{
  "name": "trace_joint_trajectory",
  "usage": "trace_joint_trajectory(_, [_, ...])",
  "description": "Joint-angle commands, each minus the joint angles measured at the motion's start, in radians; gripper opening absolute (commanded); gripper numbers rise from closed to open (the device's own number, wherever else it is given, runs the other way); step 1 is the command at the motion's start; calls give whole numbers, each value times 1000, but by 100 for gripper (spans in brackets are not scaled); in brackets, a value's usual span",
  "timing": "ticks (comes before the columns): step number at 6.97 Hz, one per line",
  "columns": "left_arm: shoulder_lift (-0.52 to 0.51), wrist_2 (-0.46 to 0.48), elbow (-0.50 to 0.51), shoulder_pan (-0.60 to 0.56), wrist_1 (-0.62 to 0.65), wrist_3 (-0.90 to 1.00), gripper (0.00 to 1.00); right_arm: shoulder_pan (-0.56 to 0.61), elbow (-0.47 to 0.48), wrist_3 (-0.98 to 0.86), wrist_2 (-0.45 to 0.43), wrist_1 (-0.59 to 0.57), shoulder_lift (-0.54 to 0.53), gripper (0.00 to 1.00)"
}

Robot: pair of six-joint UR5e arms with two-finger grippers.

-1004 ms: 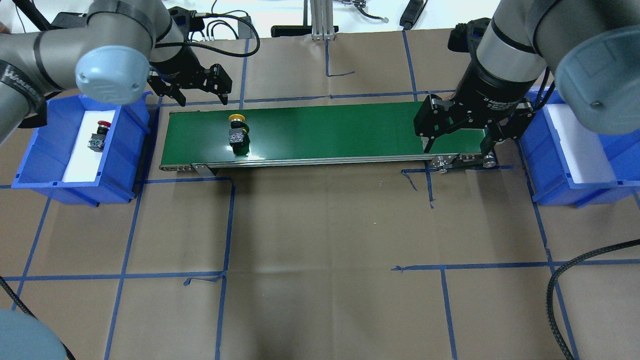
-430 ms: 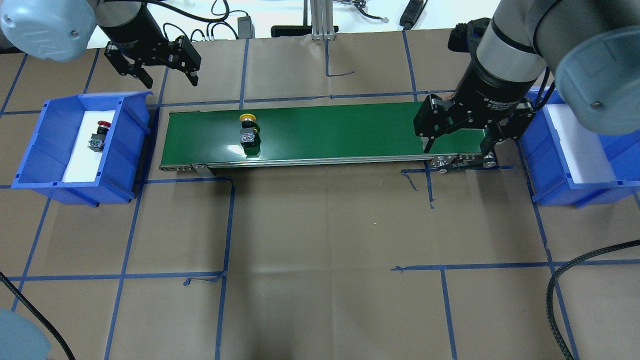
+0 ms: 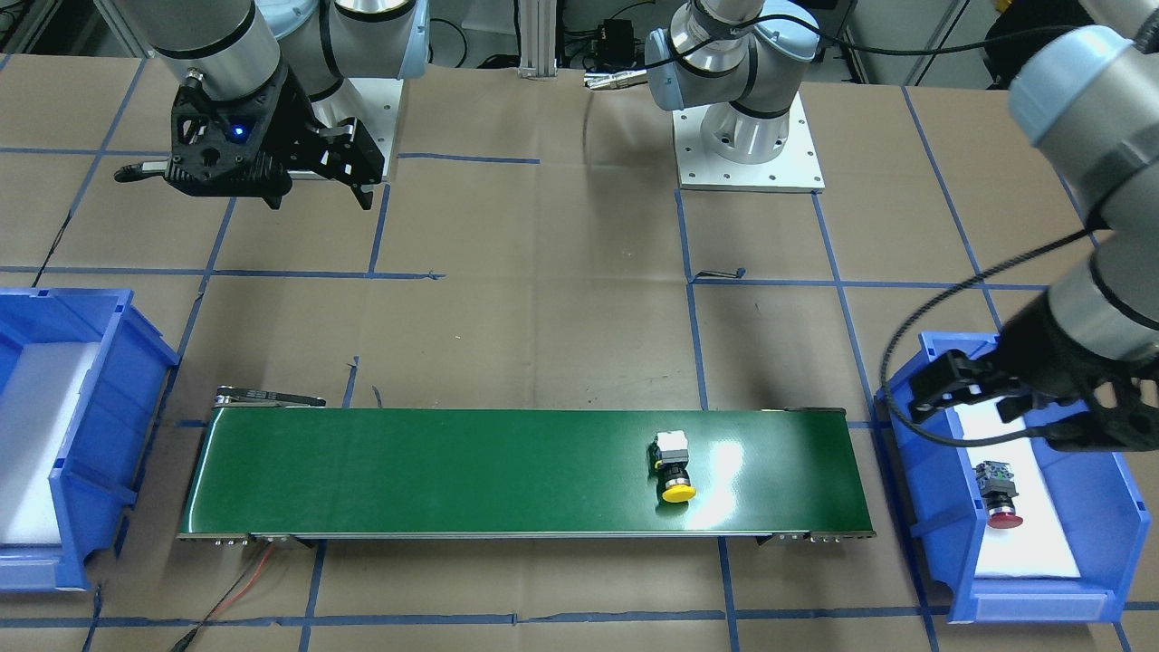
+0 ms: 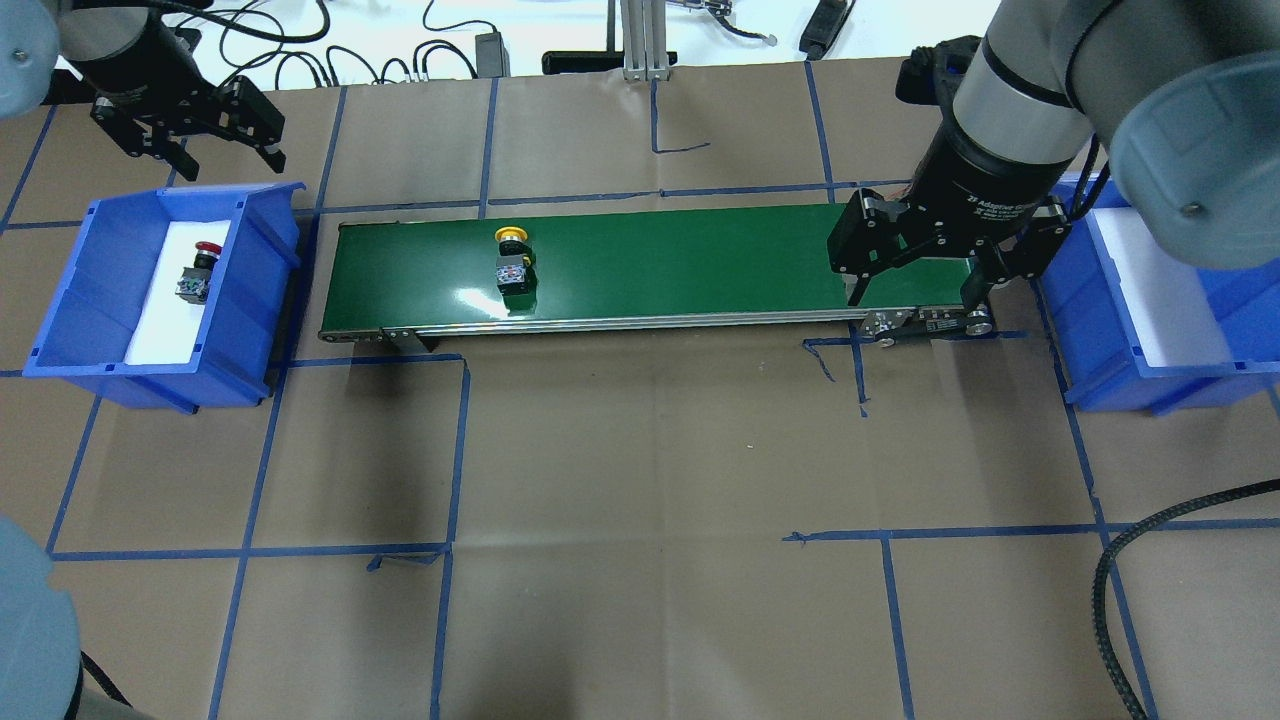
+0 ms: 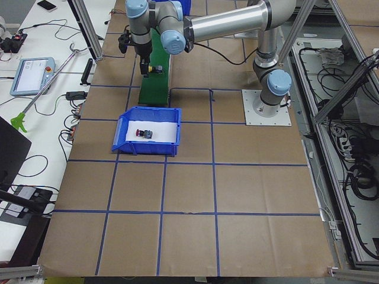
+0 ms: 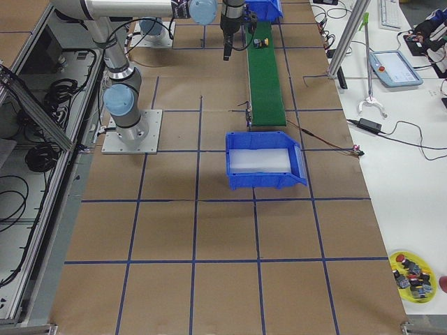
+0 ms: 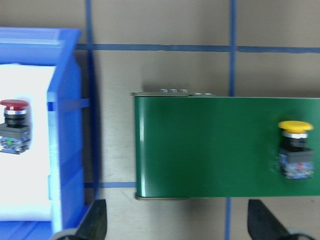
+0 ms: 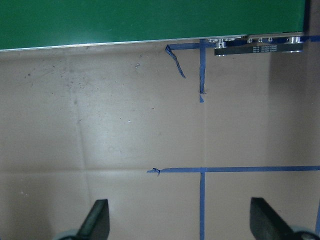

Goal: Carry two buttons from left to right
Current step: 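Return the left gripper to the bin and grasp the red-capped button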

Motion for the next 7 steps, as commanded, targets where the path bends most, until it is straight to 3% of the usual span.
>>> trace_joint_trajectory(1, [-30, 2, 15, 119, 2, 179, 100, 0, 0, 0, 0, 0, 1, 100])
trace_joint_trajectory(3, [-82, 0, 14, 206, 37, 273, 100, 0, 0, 0, 0, 0, 1, 100])
trace_joint_trajectory(7, [-192, -2, -26, 207, 197, 316, 100, 0, 0, 0, 0, 0, 1, 100])
